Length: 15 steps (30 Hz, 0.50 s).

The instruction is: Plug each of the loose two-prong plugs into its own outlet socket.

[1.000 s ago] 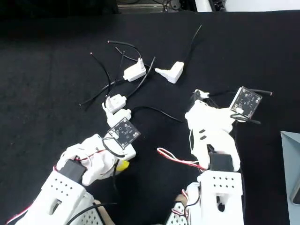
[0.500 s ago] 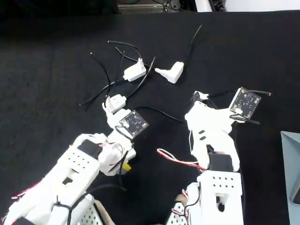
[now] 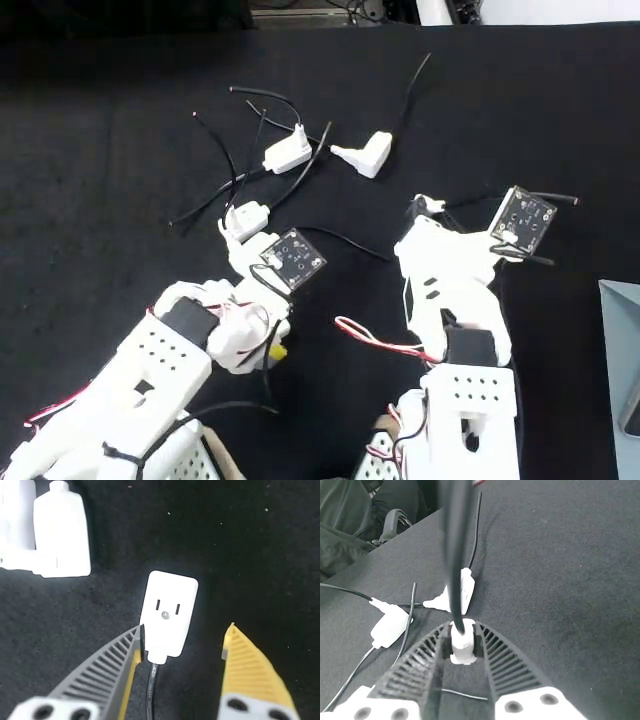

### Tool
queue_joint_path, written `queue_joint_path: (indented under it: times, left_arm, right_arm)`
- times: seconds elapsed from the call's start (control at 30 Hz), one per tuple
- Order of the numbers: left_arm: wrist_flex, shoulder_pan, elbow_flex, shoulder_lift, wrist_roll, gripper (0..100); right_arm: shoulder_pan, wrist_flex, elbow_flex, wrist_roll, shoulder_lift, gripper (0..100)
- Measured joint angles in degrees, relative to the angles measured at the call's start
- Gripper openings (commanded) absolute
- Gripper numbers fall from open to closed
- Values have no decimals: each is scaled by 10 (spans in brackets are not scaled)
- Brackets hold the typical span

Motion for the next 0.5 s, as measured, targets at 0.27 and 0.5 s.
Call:
queue_joint_path:
  times: [0.27, 0.5]
  left_arm:
    - [-55, 0, -2, 128, 2, 252]
    - [-78, -34, -46, 219, 6, 157]
  right_arm:
    - [0, 0, 0, 0, 0, 14]
    - [0, 0, 0, 0, 0, 14]
